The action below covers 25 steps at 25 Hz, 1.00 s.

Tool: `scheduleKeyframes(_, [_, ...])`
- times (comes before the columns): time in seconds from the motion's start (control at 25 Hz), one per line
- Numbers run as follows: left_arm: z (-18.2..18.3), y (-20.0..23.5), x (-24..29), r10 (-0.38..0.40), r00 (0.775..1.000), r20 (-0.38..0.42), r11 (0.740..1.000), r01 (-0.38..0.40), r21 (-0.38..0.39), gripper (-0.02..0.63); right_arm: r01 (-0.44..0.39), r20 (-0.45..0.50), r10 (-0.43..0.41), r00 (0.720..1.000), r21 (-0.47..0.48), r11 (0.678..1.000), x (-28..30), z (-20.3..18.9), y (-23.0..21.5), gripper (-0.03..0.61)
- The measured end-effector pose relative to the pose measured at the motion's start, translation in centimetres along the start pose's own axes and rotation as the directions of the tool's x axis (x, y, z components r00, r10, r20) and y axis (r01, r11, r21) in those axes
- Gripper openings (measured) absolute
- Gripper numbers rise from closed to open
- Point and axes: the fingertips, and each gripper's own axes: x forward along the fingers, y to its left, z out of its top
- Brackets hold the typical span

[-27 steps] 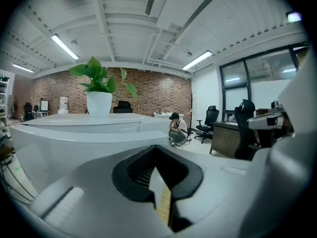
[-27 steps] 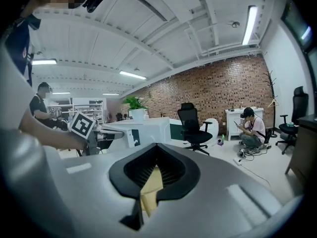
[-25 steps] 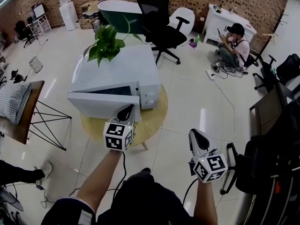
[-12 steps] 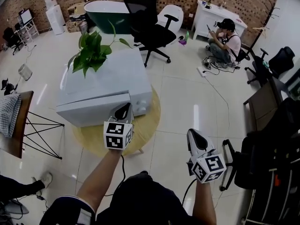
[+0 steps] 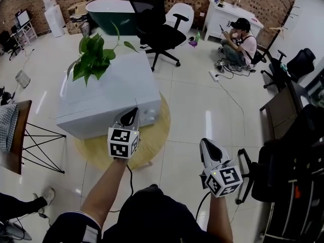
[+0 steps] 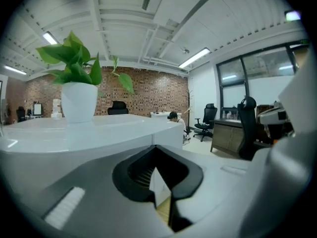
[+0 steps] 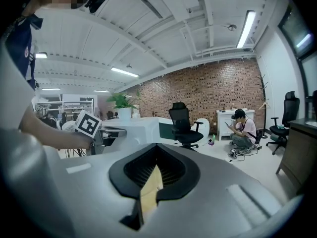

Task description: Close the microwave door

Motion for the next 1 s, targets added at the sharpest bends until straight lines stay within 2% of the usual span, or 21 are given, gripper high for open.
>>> scheduleKeyframes(0.36, [-0.7,-0.1,-2.1,-0.005,1.0,-0.011,0.998,0.004,-0.065,0.011,-0.05,-0.003,0.05,0.999,-0.009,0.999,0.8,-0.2,2.3,0.002])
scheduleKeyframes(0.56, [-0.8,-1.0,-5.2,-0.024,1.0,0.009,0.997,0.025,-0.079,0.011,-0.142,-0.008,0.142,0.99,-0.034,0.989,2.5,-0.2,5.2,0.002])
scheduleKeyframes(0.84, [0.3,-3.3,-10.8,-0.001,0.998,0.058,0.995,0.007,-0.101,0.011,-0.332,0.001,0.335,0.942,-0.125,0.935,3.4,1.5,10.6,0.002])
scheduleKeyframes(1.0, [0.7,-4.1,-14.8,0.048,0.996,0.08,0.993,-0.04,-0.108,0.011,-0.43,-0.01,0.434,0.901,-0.159,0.889,3.1,1.4,13.5,0.002])
